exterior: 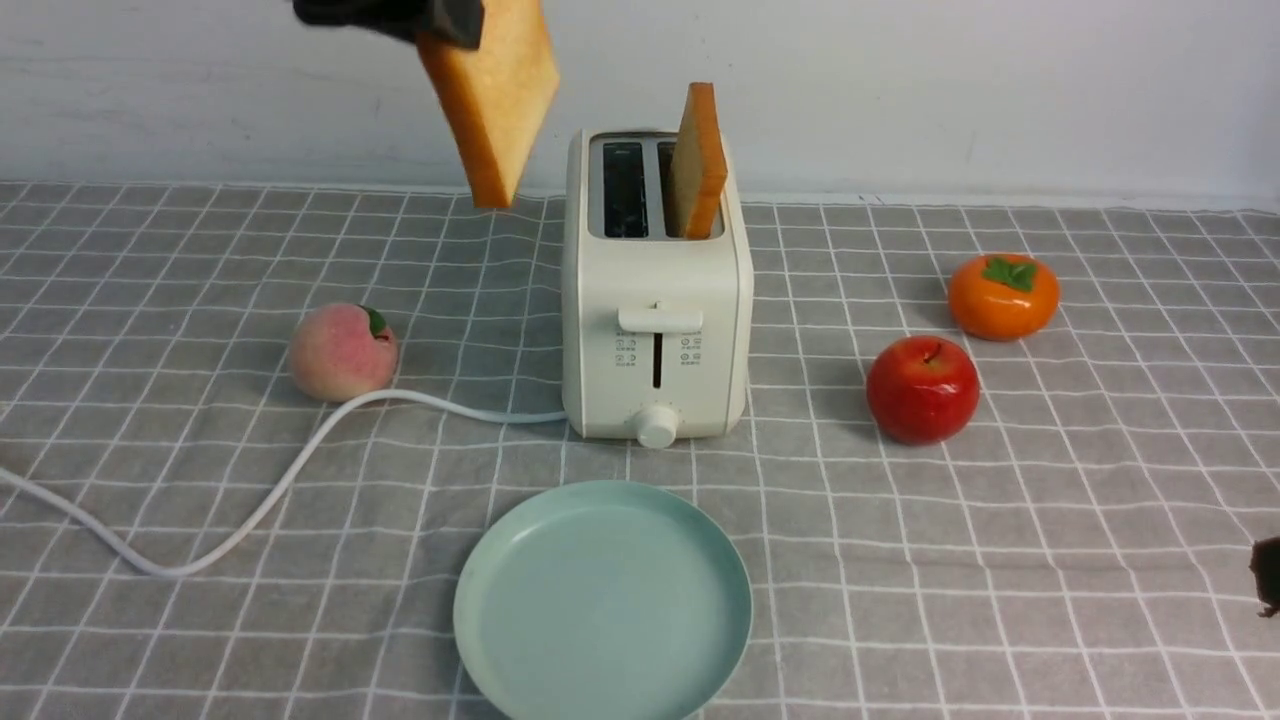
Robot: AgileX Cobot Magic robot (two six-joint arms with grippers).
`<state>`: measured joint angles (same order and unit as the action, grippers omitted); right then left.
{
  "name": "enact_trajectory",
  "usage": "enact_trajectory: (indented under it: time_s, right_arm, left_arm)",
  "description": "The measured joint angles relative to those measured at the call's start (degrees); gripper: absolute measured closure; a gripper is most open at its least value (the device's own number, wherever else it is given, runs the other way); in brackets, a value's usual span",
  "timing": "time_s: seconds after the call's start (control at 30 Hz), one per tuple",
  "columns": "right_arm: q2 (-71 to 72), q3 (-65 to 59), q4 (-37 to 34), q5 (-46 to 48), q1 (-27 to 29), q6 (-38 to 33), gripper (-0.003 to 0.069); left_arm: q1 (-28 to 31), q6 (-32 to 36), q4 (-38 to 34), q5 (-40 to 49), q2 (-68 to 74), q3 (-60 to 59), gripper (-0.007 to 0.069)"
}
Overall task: Take toasted bread from bread machine on grey coffee table place on plate.
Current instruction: 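Place the slice of bread on the plate with the left gripper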
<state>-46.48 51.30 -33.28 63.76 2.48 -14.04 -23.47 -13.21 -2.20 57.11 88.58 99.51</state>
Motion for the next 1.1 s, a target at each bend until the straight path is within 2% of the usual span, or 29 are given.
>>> enact_trajectory:
  time_s: [0.03, 0.07, 0.2, 0.23, 0.3, 0.37, 0.47, 0.6, 0.8, 0.9, 0.97, 1.0, 1.03, 1.1]
  right_arm:
    - [0.0, 0.0, -0.3, -0.1, 0.0, 0.0, 0.0518]
    - [0.0, 0.0, -1.0, -0.3, 0.0, 0.0, 0.0516]
    - [0.0, 0.0, -1.7, -0.3, 0.0, 0.0, 0.0513]
    - [0.0, 0.0, -1.8, -0.7, 0.0, 0.0, 0.0511]
    - [0.0, 0.0, -1.9, -0.9, 0.0, 0.0, 0.051]
    - [0.0, 0.0, -1.9, -1.0, 0.0, 0.0, 0.0508]
    - [0.0, 0.0, -2.0, -1.1, 0.0, 0.0, 0.0505]
    - [0.0, 0.0, -2.0, -1.3, 0.0, 0.0, 0.05]
    - [0.0, 0.0, -2.1, -1.6, 0.0, 0.0, 0.0498]
    - [0.0, 0.0, -2.4, -1.9, 0.0, 0.0, 0.0496]
    - [-0.7, 0.3, -3.2, -1.8, 0.0, 0.0, 0.0493]
    - [-1.5, 1.1, -3.4, -1.2, 0.0, 0.0, 0.0491]
    - [-1.8, 1.4, -3.4, -1.1, 0.0, 0.0, 0.049]
    - [-4.2, 4.1, -3.5, 0.5, 0.0, 0.0, 0.0479]
  left_arm:
    - [0.0, 0.1, -0.3, -0.1, -0.2, -0.8, 0.0522]
    - [0.0, 0.6, -3.4, -1.9, -1.1, -7.3, 0.0522]
    - [0.0, 4.4, -13.2, -7.4, -1.4, -20.8, 0.0522]
    - [0.0, 8.0, -18.9, -11.9, -1.3, -27.6, 0.0522]
    - [0.0, 11.4, -24.9, -15.8, -1.3, -32.7, 0.0522]
    - [0.0, 17.6, -31.7, -20.2, -1.3, -37.4, 0.0522]
    - [0.0, 23.9, -38.4, -23.3, -1.2, -41.5, 0.0522]
    - [0.0, 26.2, -45.5, -23.8, -0.1, -43.4, 0.0522]
    - [0.0, 26.8, -48.0, -21.3, 4.2, -43.6, 0.0522]
    - [0.1, 27.1, -47.6, -20.8, 5.9, -43.6, 0.0492]
    - [0.1, 27.2, -45.8, -20.4, 6.3, -43.6, 0.0422]
    - [0.1, 27.2, -43.8, -20.4, 6.3, -43.6, 0.0352]
    - [0.1, 27.2, -43.8, -20.4, 6.3, -43.6, 0.0352]
    - [0.1, 26.2, -39.5, -20.4, 6.2, -43.3, 0.0254]
